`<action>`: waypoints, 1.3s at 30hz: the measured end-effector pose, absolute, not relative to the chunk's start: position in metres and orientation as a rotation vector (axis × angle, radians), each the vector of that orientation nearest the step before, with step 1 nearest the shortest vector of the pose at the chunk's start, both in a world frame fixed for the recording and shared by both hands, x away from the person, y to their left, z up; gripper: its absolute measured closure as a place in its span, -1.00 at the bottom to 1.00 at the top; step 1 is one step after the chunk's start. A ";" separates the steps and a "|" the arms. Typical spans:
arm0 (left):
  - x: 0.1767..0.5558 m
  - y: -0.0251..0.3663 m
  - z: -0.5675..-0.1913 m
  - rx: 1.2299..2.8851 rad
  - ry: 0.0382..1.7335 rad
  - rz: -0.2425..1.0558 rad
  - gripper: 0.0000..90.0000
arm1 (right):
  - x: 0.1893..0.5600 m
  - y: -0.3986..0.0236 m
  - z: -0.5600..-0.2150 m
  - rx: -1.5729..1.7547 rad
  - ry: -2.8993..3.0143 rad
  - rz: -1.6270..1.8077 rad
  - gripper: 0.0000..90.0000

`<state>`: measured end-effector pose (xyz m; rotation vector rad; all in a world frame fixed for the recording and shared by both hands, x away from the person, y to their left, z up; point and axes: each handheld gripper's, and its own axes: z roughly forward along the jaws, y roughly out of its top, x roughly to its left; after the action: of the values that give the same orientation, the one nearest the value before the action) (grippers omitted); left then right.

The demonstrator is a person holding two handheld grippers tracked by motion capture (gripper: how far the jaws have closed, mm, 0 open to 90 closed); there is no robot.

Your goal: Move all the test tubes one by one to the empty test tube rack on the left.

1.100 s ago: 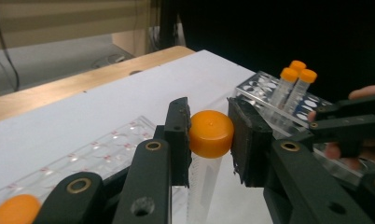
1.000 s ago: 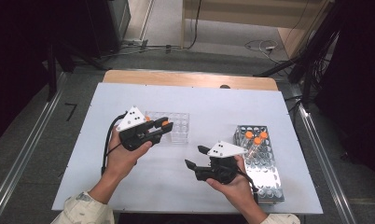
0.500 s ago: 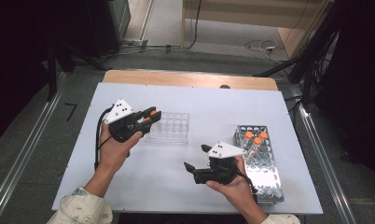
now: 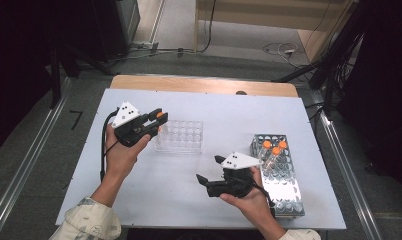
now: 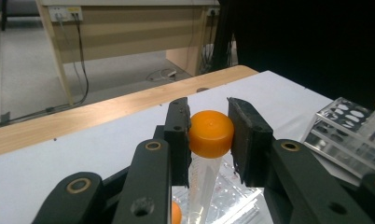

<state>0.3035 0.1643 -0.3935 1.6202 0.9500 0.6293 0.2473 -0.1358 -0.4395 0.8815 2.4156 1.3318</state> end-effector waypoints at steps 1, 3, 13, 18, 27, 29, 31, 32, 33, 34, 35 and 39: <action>0.304 0.164 -0.394 1.620 0.952 0.628 0.58 | 0.247 -0.136 -0.439 0.878 2.414 1.334 -0.65; 0.306 0.163 -0.396 1.626 0.955 0.631 0.58 | 0.247 -0.136 -0.439 0.877 2.413 1.336 -0.65; 0.309 0.155 -0.405 1.688 0.959 0.647 0.57 | 0.247 -0.136 -0.439 0.880 2.413 1.338 -0.63; 0.312 0.155 -0.413 1.711 0.982 0.645 0.57 | 0.246 -0.136 -0.439 0.878 2.415 1.337 -0.63; 0.313 0.153 -0.422 1.760 1.010 0.630 0.57 | 0.246 -0.138 -0.438 0.880 2.414 1.338 -0.62; 0.313 0.153 -0.423 1.769 1.013 0.625 0.57 | 0.246 -0.138 -0.438 0.879 2.414 1.338 -0.62; 0.313 0.153 -0.423 1.777 1.015 0.621 0.57 | 0.246 -0.138 -0.439 0.880 2.413 1.335 -0.62; 0.313 0.153 -0.423 1.778 1.016 0.620 0.57 | 0.246 -0.138 -0.439 0.880 2.412 1.333 -0.62; 0.313 0.153 -0.423 1.781 1.016 0.622 0.56 | 0.246 -0.138 -0.439 0.880 2.412 1.334 -0.62; 0.313 0.152 -0.424 1.784 1.017 0.620 0.56 | 0.246 -0.137 -0.439 0.882 2.413 1.333 -0.62; 0.313 0.152 -0.424 1.784 1.017 0.620 0.56 | 0.246 -0.137 -0.439 0.880 2.413 1.333 -0.62; 0.313 0.152 -0.424 1.784 1.020 0.620 0.54 | 0.246 -0.137 -0.440 0.875 2.416 1.323 -0.62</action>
<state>0.3131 0.1524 -0.4238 1.7840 1.0199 0.6198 0.2457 -0.1367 -0.4397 0.8749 2.4160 1.3234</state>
